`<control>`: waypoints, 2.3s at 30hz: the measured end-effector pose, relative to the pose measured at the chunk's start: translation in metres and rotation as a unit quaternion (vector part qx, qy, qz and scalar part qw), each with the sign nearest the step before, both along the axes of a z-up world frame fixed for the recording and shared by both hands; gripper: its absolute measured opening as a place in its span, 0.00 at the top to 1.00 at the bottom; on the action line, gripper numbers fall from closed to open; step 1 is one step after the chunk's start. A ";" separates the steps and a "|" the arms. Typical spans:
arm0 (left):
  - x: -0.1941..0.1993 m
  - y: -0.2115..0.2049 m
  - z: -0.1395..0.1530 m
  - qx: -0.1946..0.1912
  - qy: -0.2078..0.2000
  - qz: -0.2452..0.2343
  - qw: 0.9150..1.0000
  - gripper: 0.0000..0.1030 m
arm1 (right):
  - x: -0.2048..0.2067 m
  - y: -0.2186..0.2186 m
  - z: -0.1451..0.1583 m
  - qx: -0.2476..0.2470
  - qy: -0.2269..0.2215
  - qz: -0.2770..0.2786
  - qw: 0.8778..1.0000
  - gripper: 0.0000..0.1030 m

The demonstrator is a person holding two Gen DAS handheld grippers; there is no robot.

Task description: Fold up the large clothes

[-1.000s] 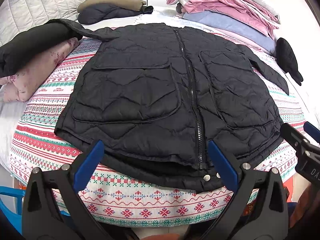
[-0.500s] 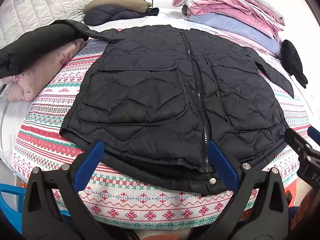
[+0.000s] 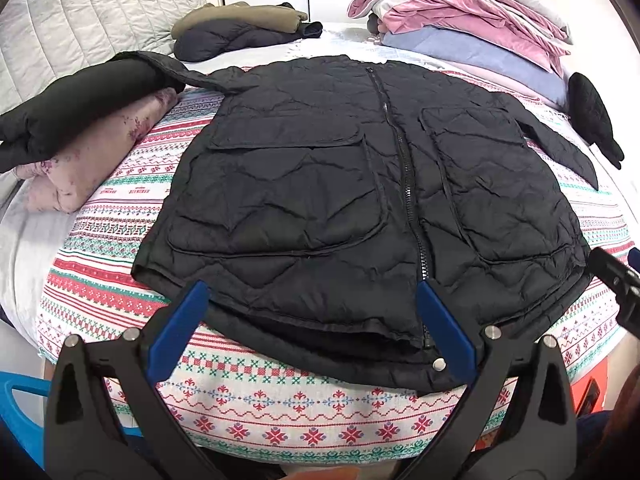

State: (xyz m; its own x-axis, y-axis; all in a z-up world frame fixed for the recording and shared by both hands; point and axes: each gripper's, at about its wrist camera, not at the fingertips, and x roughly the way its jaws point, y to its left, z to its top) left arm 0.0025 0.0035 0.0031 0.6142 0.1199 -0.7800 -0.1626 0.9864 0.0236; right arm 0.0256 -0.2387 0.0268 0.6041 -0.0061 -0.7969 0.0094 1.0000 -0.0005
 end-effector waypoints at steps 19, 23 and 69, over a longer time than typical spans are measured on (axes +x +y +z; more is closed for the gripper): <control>0.022 0.134 -0.031 -0.103 0.067 0.124 0.985 0.04 | 0.031 -0.145 -0.062 0.132 0.099 -0.169 0.972 0.01; 0.024 0.165 -0.050 -0.151 0.086 0.162 0.971 0.09 | 0.041 -0.158 -0.078 0.189 0.120 -0.166 0.960 0.09; -0.035 0.137 0.011 -0.197 -0.024 0.148 0.969 0.42 | 0.002 -0.133 -0.017 0.086 -0.063 -0.243 0.964 0.45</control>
